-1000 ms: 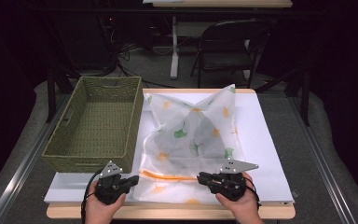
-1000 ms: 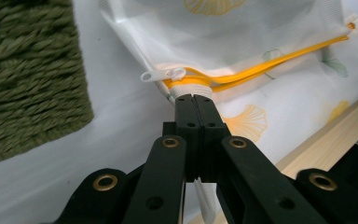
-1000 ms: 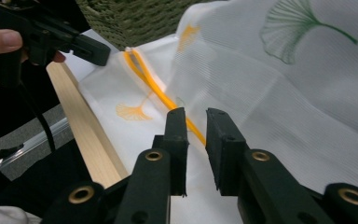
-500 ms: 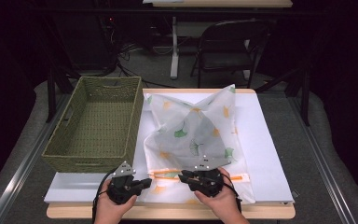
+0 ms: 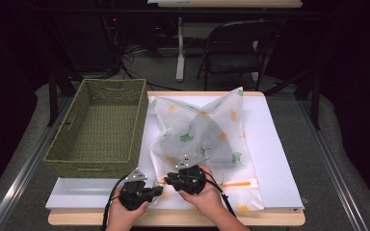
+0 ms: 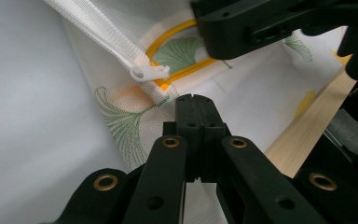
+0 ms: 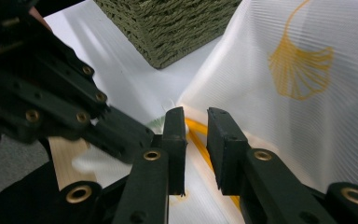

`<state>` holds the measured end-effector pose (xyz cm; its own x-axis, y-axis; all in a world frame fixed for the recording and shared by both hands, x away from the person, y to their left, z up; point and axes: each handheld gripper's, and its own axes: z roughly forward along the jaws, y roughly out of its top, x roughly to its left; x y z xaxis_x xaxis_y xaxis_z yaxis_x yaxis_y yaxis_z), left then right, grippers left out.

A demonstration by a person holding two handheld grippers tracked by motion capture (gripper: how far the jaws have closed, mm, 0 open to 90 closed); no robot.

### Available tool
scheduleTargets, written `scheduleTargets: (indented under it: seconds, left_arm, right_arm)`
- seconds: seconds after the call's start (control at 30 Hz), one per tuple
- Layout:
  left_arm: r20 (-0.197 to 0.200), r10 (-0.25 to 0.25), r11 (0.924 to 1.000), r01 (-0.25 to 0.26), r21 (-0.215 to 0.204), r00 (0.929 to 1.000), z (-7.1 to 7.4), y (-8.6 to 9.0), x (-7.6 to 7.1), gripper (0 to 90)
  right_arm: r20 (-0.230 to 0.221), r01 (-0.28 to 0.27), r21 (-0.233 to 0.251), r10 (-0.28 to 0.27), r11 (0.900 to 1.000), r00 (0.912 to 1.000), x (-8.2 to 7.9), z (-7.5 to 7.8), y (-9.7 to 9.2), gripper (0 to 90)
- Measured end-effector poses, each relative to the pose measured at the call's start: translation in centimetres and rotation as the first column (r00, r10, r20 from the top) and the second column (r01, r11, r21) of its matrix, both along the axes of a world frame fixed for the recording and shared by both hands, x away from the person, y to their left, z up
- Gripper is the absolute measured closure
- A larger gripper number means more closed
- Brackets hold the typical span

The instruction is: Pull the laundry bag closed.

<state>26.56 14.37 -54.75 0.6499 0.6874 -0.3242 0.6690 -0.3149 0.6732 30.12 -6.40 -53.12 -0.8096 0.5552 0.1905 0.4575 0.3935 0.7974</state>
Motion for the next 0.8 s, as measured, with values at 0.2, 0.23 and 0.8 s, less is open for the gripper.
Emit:
scheduleTargets:
  seconds: [0.2,0.23,0.8]
  left_arm:
    - [-0.001,-0.01,0.9999,0.01,0.006,1.0,-0.5,-0.8,0.3,90.0]
    - [-0.003,-0.011,0.9999,0.011,0.003,0.9999,-0.5,-0.9,0.3,90.0]
    - [-0.005,0.004,1.0,-0.004,-0.007,1.0,-0.6,-0.6,0.2,90.0]
  right_arm:
    - [-0.018,0.0,0.004,0.0,1.0,0.9998,0.5,-0.3,0.9,77.1]
    - [-0.016,-0.004,0.002,0.004,1.0,0.9999,0.5,-0.3,1.1,76.8]
    - [0.017,0.003,-0.05,-0.002,0.9987,0.9999,0.5,-0.4,2.7,89.0]
